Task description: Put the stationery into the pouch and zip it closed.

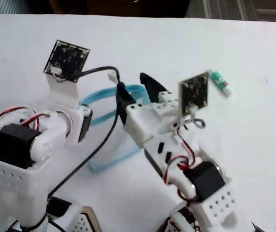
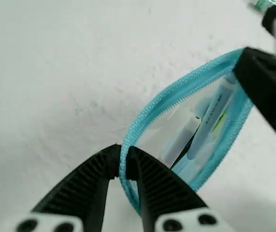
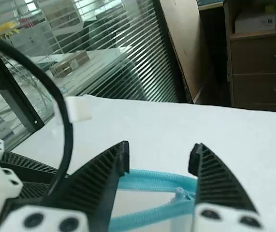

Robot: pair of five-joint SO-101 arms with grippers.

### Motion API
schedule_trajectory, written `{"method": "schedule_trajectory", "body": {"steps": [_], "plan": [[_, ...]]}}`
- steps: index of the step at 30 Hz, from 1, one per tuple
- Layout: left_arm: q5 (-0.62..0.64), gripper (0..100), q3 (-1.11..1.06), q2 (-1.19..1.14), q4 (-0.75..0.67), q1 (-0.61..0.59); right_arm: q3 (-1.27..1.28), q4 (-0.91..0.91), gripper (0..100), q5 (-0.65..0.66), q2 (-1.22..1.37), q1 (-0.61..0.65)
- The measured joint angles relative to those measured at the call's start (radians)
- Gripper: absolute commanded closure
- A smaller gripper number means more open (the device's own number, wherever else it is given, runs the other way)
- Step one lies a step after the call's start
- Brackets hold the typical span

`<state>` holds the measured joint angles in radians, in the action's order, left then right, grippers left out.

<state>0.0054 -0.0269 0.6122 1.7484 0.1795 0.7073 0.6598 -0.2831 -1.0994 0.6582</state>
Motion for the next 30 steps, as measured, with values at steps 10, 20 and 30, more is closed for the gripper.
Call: {"method": "schedule_trajectory", "body": {"steps": [10, 20, 30], "plan": [[0.0, 98, 0.0, 0.0, 0.0, 0.0, -0.061, 0.0, 82.1, 0.0, -0.091, -0.221], [0.0, 98, 0.0, 0.0, 0.0, 0.0, -0.336, 0.092, 81.9, 0.253, 0.41, -0.674], [0.0, 98, 0.0, 0.0, 0.0, 0.0, -0.744, 0.358, 78.6, 0.545, 1.117, -0.704]]}}
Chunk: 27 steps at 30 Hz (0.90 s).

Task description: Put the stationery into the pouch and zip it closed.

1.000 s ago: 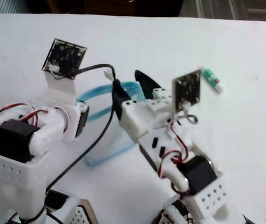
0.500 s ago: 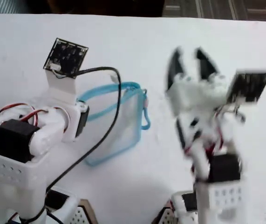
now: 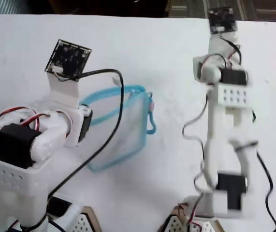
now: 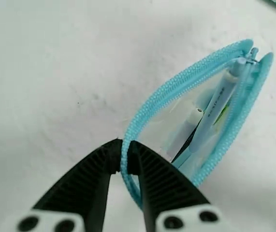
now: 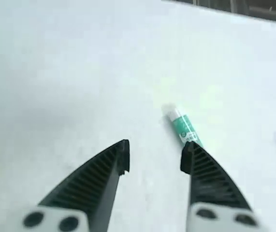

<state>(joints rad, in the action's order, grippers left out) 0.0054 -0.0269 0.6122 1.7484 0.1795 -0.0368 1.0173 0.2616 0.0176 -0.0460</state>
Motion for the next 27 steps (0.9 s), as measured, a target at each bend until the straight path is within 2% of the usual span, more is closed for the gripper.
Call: {"method": "schedule_trajectory", "body": {"steps": [4, 14, 18, 22, 27], "plan": [[0.0, 98, 0.0, 0.0, 0.0, 0.0, -0.226, 0.135, 70.7, 0.012, 0.206, -0.034], [0.0, 98, 0.0, 0.0, 0.0, 0.0, -0.901, 0.29, 71.6, 0.146, 0.756, -0.14], [0.0, 98, 0.0, 0.0, 0.0, 0.0, -1.143, 0.321, 71.5, 0.184, 0.999, -0.141], [0.0, 98, 0.0, 0.0, 0.0, 0.0, -1.298, 0.321, 71.5, 0.19, 1.194, -0.121], [0.0, 98, -0.034, 0.002, -0.015, 0.0, -1.353, 0.295, 71.5, 0.19, 1.31, -0.107]]}}
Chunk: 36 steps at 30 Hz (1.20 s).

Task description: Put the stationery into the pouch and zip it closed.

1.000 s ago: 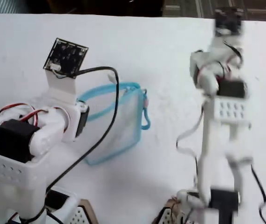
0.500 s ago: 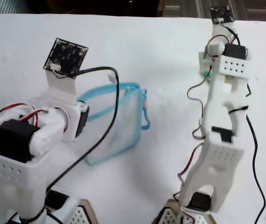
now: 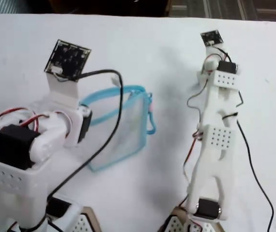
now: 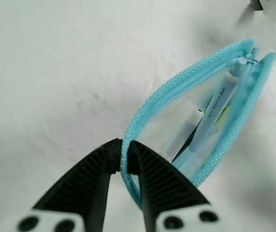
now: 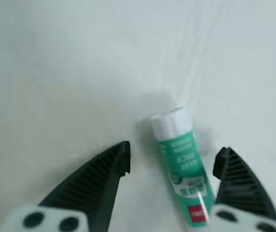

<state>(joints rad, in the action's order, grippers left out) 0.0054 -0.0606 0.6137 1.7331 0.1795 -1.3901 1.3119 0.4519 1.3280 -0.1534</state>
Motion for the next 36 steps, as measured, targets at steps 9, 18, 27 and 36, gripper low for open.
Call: {"method": "schedule_trajectory", "body": {"steps": [9, 18, 27, 36], "plan": [[0.0, 98, -0.012, 0.0, -0.017, -0.072, -0.026, 0.023, 96.8, 0.081, 0.015, -0.017], [0.0, 98, 0.003, -0.002, -0.017, -0.075, -0.035, 0.1, 98.1, 0.115, -0.006, -0.023], [0.0, 98, 0.006, -0.002, -0.015, -0.075, -0.028, 0.259, 98.1, -0.169, -0.173, -0.034], [0.0, 98, 0.021, -0.003, -0.011, -0.041, 0.049, 0.44, 98.1, -0.298, -0.546, -0.051]]}}
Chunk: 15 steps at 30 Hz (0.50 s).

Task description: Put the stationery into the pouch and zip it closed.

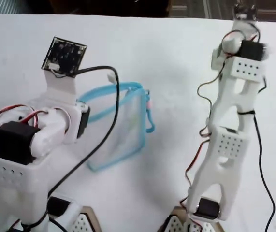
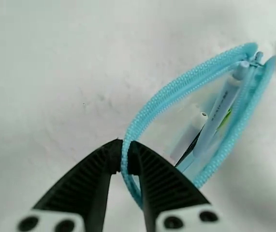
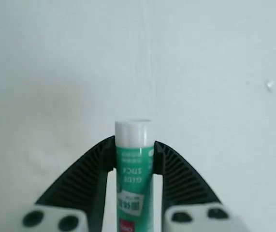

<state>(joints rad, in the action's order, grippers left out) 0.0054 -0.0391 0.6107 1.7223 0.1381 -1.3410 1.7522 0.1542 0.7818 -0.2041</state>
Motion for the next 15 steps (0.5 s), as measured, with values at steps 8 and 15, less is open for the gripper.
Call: {"method": "schedule_trajectory", "body": {"steps": [8, 15], "plan": [[0.0, 98, 0.002, -0.002, 0.003, 0.002, 0.612, 0.002, 98.1, 0.044, -0.493, -0.071], [0.0, 98, 0.002, -0.002, 0.003, 0.002, 1.263, 0.002, 98.1, 0.094, -0.999, -0.072]]}}
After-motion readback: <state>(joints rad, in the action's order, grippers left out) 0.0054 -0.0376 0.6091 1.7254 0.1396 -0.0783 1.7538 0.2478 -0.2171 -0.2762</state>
